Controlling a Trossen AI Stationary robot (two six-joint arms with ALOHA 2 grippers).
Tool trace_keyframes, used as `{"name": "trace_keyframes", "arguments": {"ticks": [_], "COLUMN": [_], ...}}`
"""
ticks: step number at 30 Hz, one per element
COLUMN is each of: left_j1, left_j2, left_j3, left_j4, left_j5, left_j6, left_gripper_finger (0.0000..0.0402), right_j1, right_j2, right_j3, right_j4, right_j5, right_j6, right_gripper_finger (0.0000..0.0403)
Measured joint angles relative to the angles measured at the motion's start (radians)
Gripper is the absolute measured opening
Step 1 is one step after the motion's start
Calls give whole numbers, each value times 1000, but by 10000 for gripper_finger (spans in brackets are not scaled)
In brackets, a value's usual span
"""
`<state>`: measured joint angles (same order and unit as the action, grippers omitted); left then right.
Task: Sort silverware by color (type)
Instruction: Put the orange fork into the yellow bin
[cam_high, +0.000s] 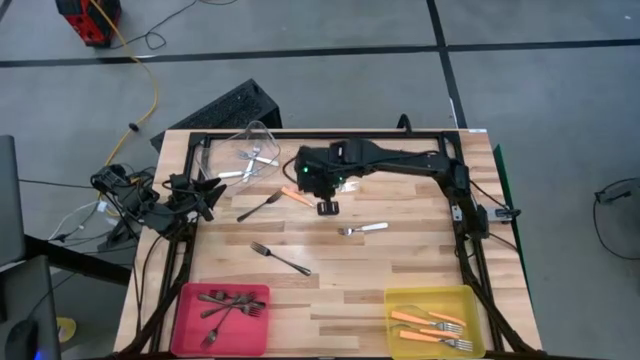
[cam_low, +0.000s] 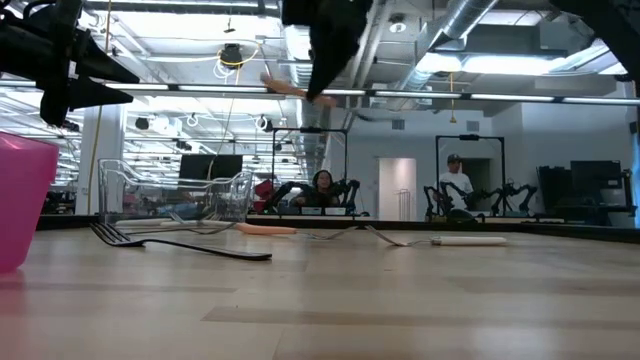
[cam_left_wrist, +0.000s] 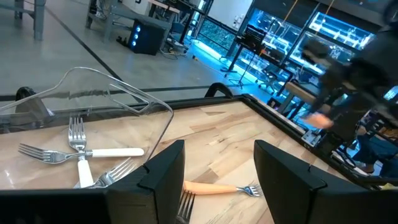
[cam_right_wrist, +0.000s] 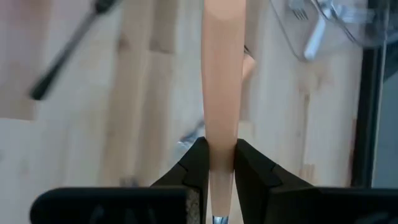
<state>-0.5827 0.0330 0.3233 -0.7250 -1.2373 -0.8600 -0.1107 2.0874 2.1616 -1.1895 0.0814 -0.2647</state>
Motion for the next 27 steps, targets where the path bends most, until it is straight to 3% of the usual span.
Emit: {"name": "trace_keyframes", "arguments": {"ticks": [11,27], "left_j1": [0,0], "left_j2": [0,0], "left_j3": [0,0], "left_j4": [0,0], "left_j5": [0,0], "left_j6": [0,0], "left_gripper_finger": [178,178], "right_j1": [241,585], "right_j2": [-1,-1], "right_j3": [96,97], "right_j4": [-63,-312], "right_j5": [0,37], "right_j6": [154,782], "right_gripper_finger": [85,86]}}
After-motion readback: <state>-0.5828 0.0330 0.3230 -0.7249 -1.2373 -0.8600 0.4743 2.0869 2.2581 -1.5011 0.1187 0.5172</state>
